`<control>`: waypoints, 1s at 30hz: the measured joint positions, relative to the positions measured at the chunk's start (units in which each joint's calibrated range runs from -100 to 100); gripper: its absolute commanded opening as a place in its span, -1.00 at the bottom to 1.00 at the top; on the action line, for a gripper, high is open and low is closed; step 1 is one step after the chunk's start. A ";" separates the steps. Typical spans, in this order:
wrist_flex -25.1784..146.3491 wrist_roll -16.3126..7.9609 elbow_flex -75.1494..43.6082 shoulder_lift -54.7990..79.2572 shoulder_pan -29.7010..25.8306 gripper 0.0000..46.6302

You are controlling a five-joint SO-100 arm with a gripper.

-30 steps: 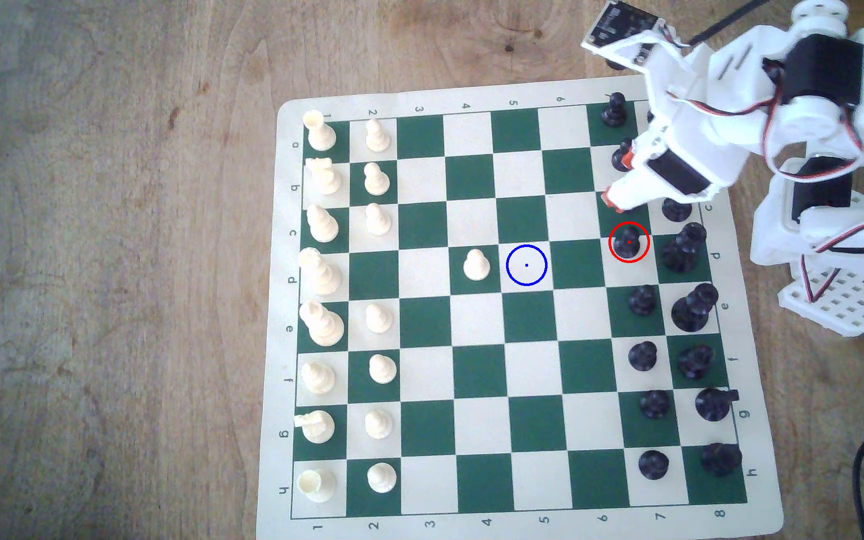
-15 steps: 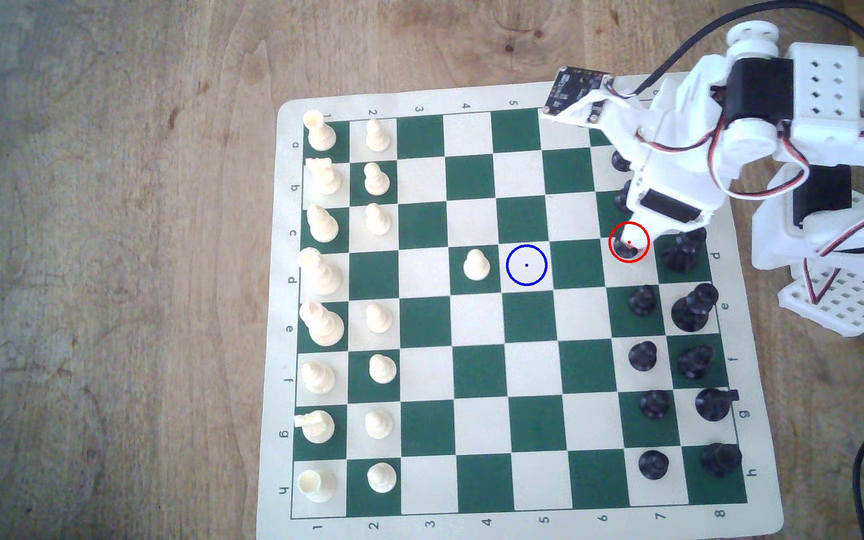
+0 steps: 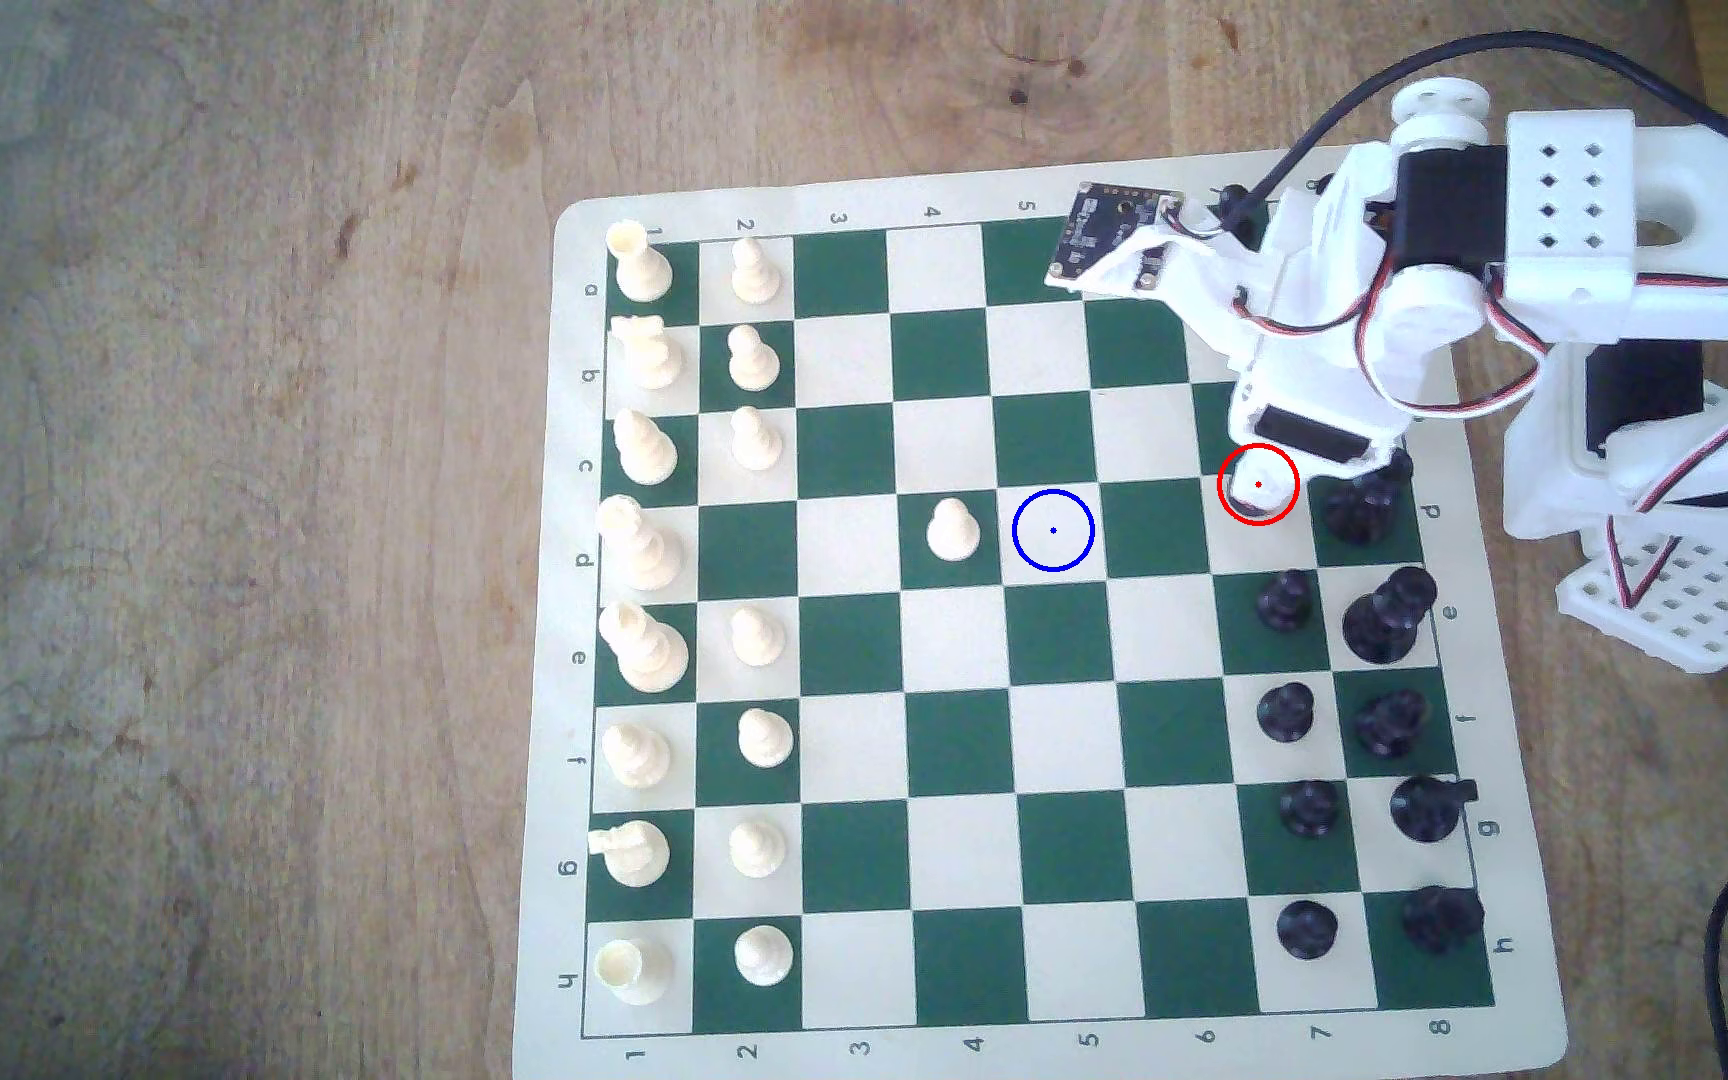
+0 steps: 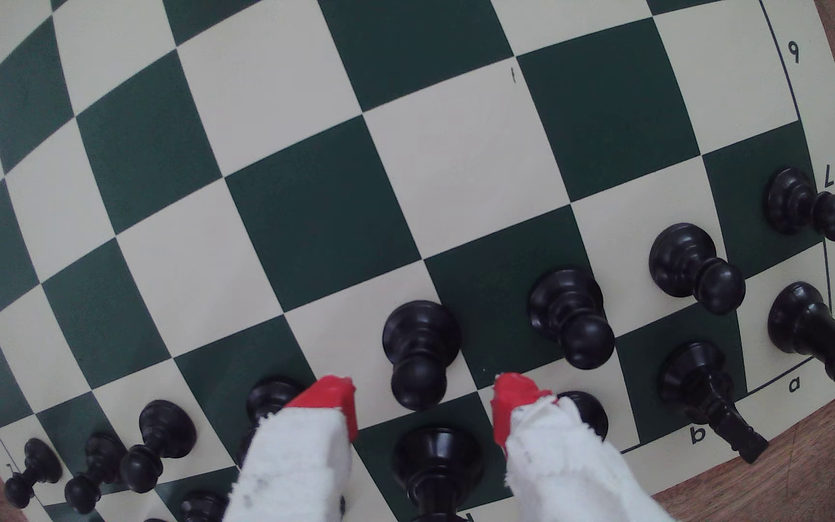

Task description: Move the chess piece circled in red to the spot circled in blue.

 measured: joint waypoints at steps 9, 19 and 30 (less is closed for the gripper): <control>-2.87 -0.10 0.00 4.27 -0.81 -0.42; -5.50 -0.68 1.90 7.46 -2.06 -0.46; -7.65 -0.83 2.62 9.55 -2.80 -0.61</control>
